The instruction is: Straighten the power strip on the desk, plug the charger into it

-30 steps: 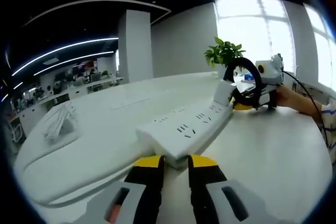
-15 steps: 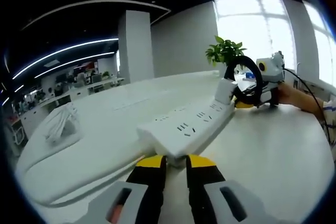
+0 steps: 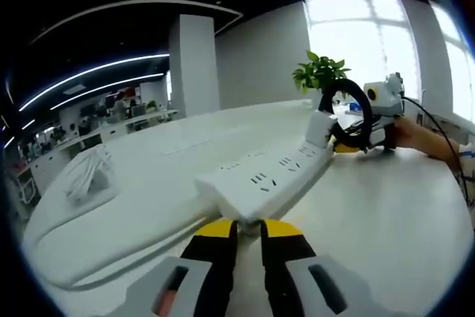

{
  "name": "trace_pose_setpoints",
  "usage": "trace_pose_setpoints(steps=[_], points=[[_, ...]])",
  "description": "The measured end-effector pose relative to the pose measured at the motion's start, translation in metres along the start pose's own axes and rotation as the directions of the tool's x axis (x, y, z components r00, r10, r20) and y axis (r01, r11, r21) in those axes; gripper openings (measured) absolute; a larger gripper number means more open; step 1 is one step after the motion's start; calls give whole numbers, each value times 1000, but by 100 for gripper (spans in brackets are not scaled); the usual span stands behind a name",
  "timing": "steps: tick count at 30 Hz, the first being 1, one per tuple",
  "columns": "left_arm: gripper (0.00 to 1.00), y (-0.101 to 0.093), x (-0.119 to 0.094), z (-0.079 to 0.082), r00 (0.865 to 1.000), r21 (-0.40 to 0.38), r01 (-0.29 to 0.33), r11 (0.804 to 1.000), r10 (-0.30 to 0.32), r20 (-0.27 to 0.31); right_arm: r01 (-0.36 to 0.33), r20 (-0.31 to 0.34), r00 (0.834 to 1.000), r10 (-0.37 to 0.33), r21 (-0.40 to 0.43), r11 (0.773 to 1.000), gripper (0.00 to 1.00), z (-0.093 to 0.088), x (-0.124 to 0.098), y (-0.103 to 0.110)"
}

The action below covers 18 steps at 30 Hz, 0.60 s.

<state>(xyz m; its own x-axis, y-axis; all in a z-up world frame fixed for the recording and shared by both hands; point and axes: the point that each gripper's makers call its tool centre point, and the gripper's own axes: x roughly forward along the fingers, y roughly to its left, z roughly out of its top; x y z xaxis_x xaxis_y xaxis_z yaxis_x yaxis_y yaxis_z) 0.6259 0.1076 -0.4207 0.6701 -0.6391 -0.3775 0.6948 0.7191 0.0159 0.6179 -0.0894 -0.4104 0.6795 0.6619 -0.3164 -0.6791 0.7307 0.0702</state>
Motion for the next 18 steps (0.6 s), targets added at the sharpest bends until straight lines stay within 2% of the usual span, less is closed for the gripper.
trace_pose_setpoints(steps=[8, 12, 18], points=[[12, 1, 0, 0, 1000, 1, -10, 1000, 10, 11, 11, 6, 1000, -11, 18, 1000, 4, 2, -2, 1], [10, 0, -2, 1, 1000, 17, -18, 1000, 17, 17, 40, 25, 999, -40, 12, 999, 4, 7, -7, -3], [9, 4, -8, 8, 998, -10, -23, 1000, 23, 60, 53, 59, 997, -55, 39, 998, 4, 15, -16, -8]])
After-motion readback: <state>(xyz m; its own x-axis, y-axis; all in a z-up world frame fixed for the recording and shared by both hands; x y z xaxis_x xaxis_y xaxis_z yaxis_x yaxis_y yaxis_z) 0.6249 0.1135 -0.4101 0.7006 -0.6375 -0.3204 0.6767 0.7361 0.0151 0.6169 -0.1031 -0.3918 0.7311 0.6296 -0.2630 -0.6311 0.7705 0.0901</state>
